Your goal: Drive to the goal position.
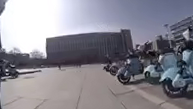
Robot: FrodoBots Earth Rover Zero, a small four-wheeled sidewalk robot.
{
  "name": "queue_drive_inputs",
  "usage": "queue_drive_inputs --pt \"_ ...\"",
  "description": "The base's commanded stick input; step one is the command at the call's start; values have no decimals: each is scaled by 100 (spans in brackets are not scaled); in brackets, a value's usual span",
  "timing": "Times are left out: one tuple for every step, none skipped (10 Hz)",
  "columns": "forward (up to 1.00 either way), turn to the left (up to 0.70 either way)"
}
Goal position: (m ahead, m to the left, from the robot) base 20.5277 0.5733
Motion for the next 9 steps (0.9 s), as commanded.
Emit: queue_drive_inputs --pt "50 50" --pt "50 0" --pt "50 0" --pt "50 0" --pt "50 0" --pt "50 0" --pt "50 0" --pt "50 0" --pt "50 0"
